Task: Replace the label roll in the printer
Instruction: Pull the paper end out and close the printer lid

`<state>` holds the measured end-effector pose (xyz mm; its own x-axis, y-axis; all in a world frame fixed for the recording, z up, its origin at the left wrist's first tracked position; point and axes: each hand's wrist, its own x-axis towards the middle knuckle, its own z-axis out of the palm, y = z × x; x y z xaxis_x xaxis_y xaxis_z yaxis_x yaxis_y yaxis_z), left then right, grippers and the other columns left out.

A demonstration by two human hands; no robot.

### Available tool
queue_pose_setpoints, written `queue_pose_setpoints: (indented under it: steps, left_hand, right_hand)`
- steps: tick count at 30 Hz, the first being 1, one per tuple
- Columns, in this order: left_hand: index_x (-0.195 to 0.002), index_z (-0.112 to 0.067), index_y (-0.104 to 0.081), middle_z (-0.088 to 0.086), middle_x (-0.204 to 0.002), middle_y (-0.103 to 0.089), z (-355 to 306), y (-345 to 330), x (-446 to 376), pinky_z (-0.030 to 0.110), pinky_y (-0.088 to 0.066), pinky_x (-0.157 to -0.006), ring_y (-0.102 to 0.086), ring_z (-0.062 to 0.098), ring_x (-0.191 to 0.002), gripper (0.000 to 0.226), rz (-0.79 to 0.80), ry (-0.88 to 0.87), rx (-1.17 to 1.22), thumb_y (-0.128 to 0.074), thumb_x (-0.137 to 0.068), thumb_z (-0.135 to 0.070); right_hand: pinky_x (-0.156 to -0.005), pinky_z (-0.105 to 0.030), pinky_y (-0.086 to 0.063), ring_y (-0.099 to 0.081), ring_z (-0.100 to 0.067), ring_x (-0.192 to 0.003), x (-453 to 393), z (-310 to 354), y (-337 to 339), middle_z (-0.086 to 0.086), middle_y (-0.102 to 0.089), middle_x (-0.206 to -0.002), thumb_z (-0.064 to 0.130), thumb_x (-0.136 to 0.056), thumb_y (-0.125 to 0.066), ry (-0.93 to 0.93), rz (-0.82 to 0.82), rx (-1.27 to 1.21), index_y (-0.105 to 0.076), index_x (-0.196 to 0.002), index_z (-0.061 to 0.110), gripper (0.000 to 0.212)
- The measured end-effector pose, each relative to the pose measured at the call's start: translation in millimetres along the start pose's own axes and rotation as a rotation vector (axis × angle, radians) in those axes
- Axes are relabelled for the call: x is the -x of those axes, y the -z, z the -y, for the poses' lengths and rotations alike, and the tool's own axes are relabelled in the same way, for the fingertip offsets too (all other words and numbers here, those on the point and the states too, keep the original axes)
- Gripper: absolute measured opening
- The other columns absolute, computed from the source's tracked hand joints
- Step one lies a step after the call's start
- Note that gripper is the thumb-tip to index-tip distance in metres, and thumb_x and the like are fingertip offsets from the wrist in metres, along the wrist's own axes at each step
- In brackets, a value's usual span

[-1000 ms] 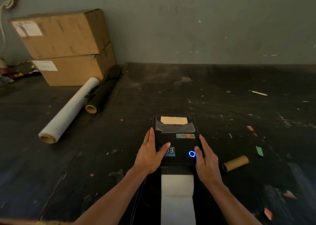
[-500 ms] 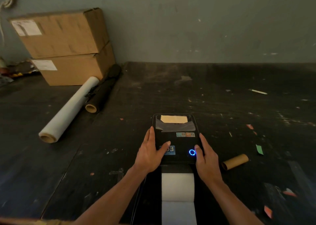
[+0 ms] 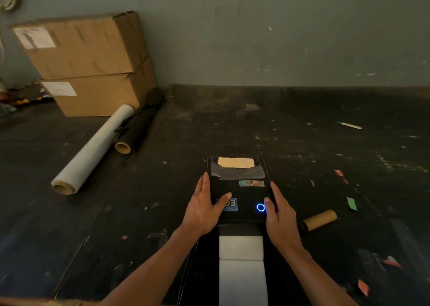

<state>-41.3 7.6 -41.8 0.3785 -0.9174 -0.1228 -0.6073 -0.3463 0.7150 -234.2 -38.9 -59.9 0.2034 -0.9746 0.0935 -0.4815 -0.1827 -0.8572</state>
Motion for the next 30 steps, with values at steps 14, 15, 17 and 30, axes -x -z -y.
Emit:
queue_pose_setpoints:
  steps: [14, 15, 17, 30]
  left_hand:
    - [-0.151, -0.027, 0.002, -0.001, -0.16, -0.01, -1.3, -0.3, -0.3, 0.043, -0.037, -0.107, -0.028, 0.022, -0.14, 0.095, -0.001, -0.006, 0.012, -0.058, -0.083, -0.057]
    - [-0.151, -0.027, 0.002, -0.001, -0.16, -0.01, -1.3, -0.2, -0.3, 0.043, -0.036, -0.108, -0.028, 0.022, -0.14, 0.096, 0.002, -0.004, 0.014, -0.058, -0.083, -0.057]
    - [-0.151, -0.027, 0.002, -0.001, -0.16, -0.011, -1.1, 0.0, -0.3, 0.046, -0.035, -0.109, -0.027, 0.022, -0.141, 0.096, 0.007, -0.002, 0.021, -0.059, -0.083, -0.057]
    - [-0.151, -0.028, 0.002, -0.001, -0.16, -0.011, -0.3, 0.0, -0.3, 0.047, -0.036, -0.11, -0.028, 0.022, -0.14, 0.097, 0.004, -0.016, 0.023, -0.059, -0.082, -0.057]
  right_hand:
    - [-0.102, -0.053, -0.044, -0.052, -0.018, -0.109, 1.3, 4.4, 0.8, -0.014, -0.054, -0.136, 0.024, -0.099, -0.044, -0.012, 0.001, -0.016, -0.026, -0.148, 0.019, 0.053]
    - [-0.101, -0.053, -0.044, -0.047, -0.014, -0.106, 1.5, 4.6, 0.5, -0.015, -0.055, -0.135, 0.025, -0.099, -0.044, -0.017, 0.003, -0.019, -0.026, -0.149, 0.02, 0.053]
    - [-0.101, -0.053, -0.044, -0.044, -0.013, -0.105, 1.6, 4.9, 0.6, -0.017, -0.056, -0.133, 0.026, -0.099, -0.043, -0.024, 0.004, -0.021, -0.026, -0.149, 0.02, 0.053]
    - [-0.1, -0.052, -0.042, -0.041, -0.012, -0.103, 0.5, 2.9, 1.4, -0.02, -0.055, -0.132, 0.026, -0.099, -0.043, -0.014, 0.028, -0.02, -0.026, -0.149, 0.021, 0.053]
